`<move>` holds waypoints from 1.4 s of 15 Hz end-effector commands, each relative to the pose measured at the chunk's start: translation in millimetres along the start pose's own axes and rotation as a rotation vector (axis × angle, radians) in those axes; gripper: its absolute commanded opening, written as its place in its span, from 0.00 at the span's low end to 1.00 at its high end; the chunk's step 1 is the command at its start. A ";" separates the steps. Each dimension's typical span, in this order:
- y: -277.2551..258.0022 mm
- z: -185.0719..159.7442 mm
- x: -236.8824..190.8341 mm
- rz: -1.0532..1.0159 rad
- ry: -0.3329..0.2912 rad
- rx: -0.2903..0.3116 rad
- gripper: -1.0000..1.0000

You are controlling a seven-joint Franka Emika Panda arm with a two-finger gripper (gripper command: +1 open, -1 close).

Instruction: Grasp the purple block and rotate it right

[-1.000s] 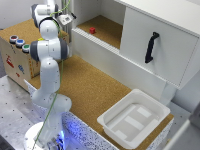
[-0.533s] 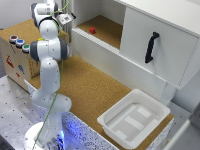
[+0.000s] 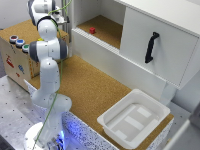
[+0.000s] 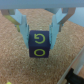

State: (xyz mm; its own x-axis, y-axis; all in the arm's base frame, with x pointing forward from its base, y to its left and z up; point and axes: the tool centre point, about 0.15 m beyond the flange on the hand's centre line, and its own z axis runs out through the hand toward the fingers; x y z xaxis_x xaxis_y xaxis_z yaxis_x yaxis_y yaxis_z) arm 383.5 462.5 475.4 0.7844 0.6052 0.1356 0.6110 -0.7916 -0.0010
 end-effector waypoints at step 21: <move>22.2 -29.3 -20.2 0.586 0.265 -0.183 1.00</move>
State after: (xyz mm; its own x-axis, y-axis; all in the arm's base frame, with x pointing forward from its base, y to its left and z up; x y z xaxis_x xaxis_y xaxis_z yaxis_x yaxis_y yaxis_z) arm 398.6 452.2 463.5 0.9571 -0.0519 0.2850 -0.0529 -0.9986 -0.0040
